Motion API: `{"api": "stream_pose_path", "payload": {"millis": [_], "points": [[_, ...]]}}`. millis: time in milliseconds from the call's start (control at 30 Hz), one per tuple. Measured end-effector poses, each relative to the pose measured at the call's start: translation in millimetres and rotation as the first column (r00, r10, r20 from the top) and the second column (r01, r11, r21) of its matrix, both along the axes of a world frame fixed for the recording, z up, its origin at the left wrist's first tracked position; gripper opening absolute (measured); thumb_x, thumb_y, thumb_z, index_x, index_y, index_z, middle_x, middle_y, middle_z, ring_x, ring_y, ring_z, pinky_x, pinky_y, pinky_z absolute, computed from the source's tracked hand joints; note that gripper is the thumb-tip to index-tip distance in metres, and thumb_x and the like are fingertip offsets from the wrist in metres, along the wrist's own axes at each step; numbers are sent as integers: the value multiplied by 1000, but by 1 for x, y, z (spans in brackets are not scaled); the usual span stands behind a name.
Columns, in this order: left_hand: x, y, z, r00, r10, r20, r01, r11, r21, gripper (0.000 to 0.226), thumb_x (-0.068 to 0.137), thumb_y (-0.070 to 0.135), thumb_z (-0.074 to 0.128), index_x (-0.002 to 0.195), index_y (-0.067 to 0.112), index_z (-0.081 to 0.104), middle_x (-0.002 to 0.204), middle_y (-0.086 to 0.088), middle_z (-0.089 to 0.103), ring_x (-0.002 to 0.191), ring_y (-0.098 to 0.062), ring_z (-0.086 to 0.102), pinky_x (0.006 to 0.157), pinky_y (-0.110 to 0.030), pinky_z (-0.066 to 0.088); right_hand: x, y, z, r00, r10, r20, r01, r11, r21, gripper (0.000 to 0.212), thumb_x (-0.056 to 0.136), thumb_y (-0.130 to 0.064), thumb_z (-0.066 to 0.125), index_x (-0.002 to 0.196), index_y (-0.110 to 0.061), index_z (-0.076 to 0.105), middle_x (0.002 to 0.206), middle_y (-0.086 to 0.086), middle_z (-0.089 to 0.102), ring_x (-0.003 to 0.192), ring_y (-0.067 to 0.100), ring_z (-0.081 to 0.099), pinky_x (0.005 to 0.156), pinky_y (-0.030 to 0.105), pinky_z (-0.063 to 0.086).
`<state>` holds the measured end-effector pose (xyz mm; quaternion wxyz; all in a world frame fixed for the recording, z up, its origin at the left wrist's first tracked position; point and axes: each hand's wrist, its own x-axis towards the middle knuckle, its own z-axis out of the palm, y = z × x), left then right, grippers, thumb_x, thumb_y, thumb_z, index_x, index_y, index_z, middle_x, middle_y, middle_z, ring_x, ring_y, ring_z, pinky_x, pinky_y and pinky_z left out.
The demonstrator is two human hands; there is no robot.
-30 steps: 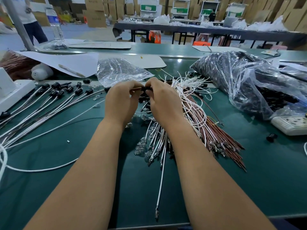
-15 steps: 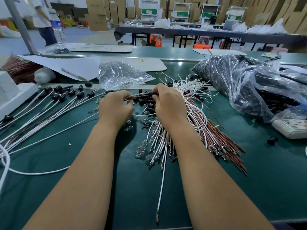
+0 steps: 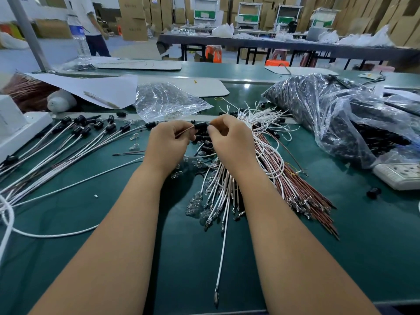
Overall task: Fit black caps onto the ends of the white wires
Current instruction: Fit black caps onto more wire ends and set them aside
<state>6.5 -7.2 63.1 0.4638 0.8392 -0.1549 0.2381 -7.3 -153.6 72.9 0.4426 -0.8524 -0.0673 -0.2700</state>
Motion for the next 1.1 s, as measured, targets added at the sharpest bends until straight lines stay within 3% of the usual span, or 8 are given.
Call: {"api": "stream_pose_path", "payload": {"millis": [133, 267, 467, 600, 733, 867, 967, 1100], "points": [[0, 0, 0, 999, -30, -14, 29, 999, -22, 11, 90, 11, 64, 84, 8, 73, 71, -2, 68, 67, -32, 61, 63, -36, 49, 2, -2, 0, 1000, -6, 6, 5, 999, 45, 7, 92, -19, 62, 87, -18, 66, 70, -14, 58, 67, 3, 55, 65, 22, 45], [-1, -4, 1, 999, -41, -35, 40, 999, -35, 7, 88, 10, 66, 90, 13, 72, 71, 1, 65, 56, -9, 50, 58, -20, 41, 4, -4, 2, 1000, 13, -28, -10, 995, 100, 7, 91, -14, 62, 86, -16, 66, 73, -11, 60, 70, 7, 57, 70, 23, 48], [-5, -6, 5, 1000, -20, 16, 20, 999, -48, 2, 84, 13, 72, 86, 12, 73, 77, 3, 68, 69, -4, 59, 67, -6, 45, 3, -4, 3, 998, 21, -54, -11, 983, 182, 11, 92, -14, 61, 82, -18, 61, 72, -8, 60, 66, 7, 56, 67, 24, 49], [-7, -6, 6, 1000, -10, 14, 11, 1000, -25, 4, 83, 10, 73, 86, 8, 74, 77, 0, 69, 74, -11, 63, 72, -14, 49, 4, -5, 3, 998, 6, -65, 7, 980, 198, 13, 93, -11, 59, 82, -18, 60, 72, -6, 60, 66, 9, 55, 66, 27, 49], [-6, -7, 4, 999, -4, -43, 3, 1000, -12, 4, 85, 12, 69, 83, 10, 73, 71, -2, 67, 60, -7, 55, 58, -14, 43, 4, -6, 3, 995, 28, -100, -3, 970, 244, 18, 92, -5, 58, 83, -20, 61, 79, -1, 64, 77, 17, 64, 78, 36, 56], [-6, -8, 2, 996, -42, -84, 40, 999, -25, 5, 85, 11, 68, 86, 10, 72, 76, -8, 71, 70, -26, 64, 67, -30, 52, 3, -5, 3, 995, 50, -89, -24, 963, 269, 24, 91, 0, 56, 81, -21, 60, 81, 3, 65, 83, 25, 67, 81, 41, 56], [-6, -8, 1, 995, -59, -77, 56, 998, -39, 4, 85, 12, 70, 86, 15, 72, 77, -6, 72, 70, -31, 63, 67, -35, 54, 3, -7, 3, 997, 36, -74, -15, 965, 261, 22, 91, 1, 57, 83, -19, 62, 78, 0, 64, 78, 20, 65, 78, 37, 57], [-4, -8, 0, 999, -29, -36, 28, 999, -37, 4, 84, 12, 71, 85, 15, 74, 76, -4, 71, 67, -23, 61, 66, -29, 50, 4, -9, 2, 996, -12, -93, 34, 971, 239, 11, 89, -6, 63, 85, -16, 64, 73, -6, 61, 72, 11, 60, 79, 34, 55]]}}
